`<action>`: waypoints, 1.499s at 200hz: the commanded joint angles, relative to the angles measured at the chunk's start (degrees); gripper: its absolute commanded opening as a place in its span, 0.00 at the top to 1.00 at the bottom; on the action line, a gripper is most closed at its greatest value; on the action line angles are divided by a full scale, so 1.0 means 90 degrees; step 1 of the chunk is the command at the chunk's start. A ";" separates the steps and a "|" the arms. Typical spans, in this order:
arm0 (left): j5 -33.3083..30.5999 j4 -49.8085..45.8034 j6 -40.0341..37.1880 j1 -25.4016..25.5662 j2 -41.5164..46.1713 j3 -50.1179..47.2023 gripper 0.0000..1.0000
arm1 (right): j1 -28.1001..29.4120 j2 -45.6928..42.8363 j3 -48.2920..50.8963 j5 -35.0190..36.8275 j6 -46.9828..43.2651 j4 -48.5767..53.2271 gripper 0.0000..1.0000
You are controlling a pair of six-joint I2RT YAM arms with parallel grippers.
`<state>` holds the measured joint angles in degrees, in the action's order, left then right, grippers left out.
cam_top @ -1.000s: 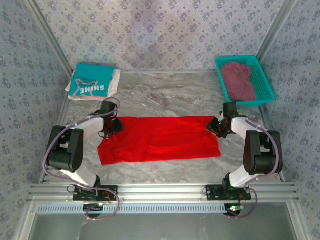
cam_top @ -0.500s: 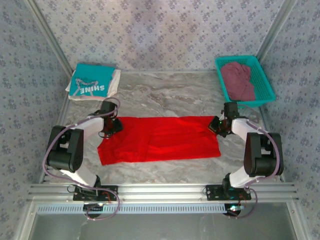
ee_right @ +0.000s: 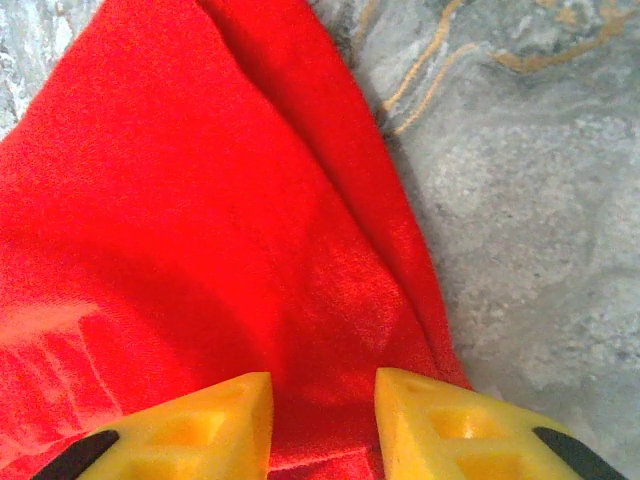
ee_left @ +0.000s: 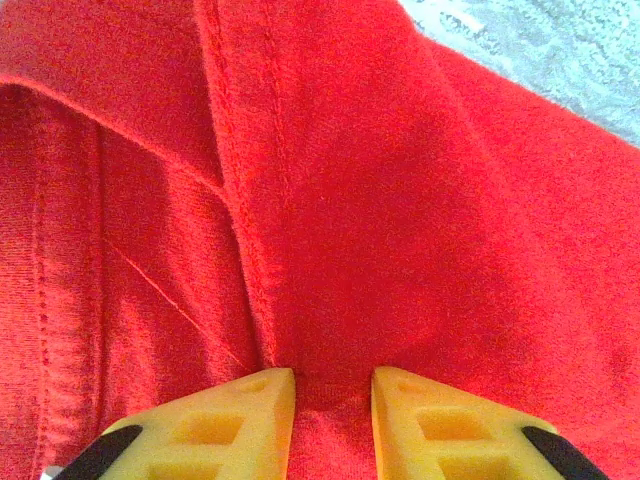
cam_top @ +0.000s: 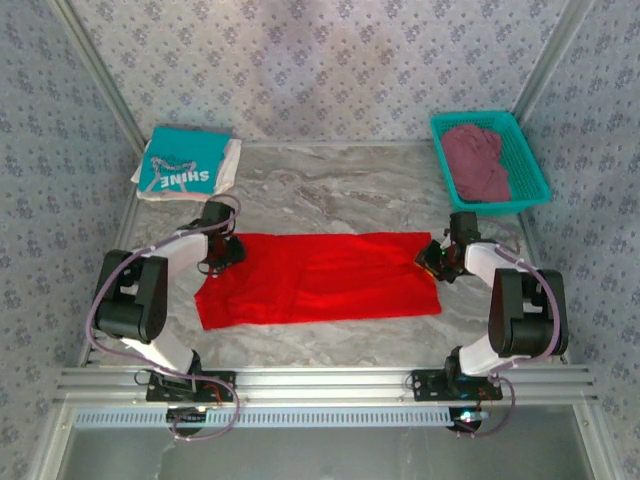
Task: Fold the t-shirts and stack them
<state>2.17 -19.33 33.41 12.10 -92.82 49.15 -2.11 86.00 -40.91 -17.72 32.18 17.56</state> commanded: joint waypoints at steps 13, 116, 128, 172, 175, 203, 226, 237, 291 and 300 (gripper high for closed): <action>0.0059 -0.0186 -0.0128 -0.0026 -0.0177 -0.0017 0.73 | 0.0117 0.0079 0.0119 -0.0052 0.0159 -0.0152 0.63; 0.0118 -0.0078 -0.0099 -0.0026 -0.0215 -0.0113 0.73 | 0.0127 -0.0312 0.0094 0.0287 0.0673 -0.0787 0.91; 0.0115 -0.0074 -0.0104 -0.0026 -0.0224 -0.0109 0.73 | 0.0118 -0.0324 0.0087 0.0260 0.0688 -0.0789 0.91; 0.0107 -0.0093 -0.0113 -0.0026 -0.0204 -0.0106 0.73 | 0.0166 -0.0355 0.0288 0.0086 0.0557 -0.0359 0.66; 0.0105 -0.0095 -0.0109 -0.0026 -0.0213 -0.0100 0.73 | 0.0171 -0.0350 0.0317 0.0081 0.0555 -0.0359 0.65; 0.0158 -0.0054 -0.0118 -0.0020 -0.0273 -0.0099 0.73 | 0.0254 -0.0353 0.0505 -0.0016 0.0664 -0.0370 0.58; 0.0175 -0.0021 -0.0109 -0.0026 -0.0274 -0.0108 0.73 | 0.0364 -0.0319 0.0570 0.0090 0.0843 -0.0579 0.51; 0.0196 -0.0013 -0.0109 -0.0026 -0.0273 -0.0109 0.73 | 0.0397 -0.0266 0.0570 0.0103 0.0927 -0.0726 0.51; 0.0217 0.0000 -0.0109 -0.0026 -0.0224 -0.0182 0.73 | 0.0487 -0.0177 0.0628 0.0391 0.1409 -0.1431 0.65; 0.0217 0.0000 -0.0109 -0.0026 -0.0216 -0.0196 0.73 | 0.0485 -0.0200 0.0648 0.0438 0.1461 -0.1537 0.72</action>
<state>3.05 -17.93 33.43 12.10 -93.19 49.01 2.04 83.90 -36.23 -15.86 42.50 6.76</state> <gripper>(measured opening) 0.267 0.348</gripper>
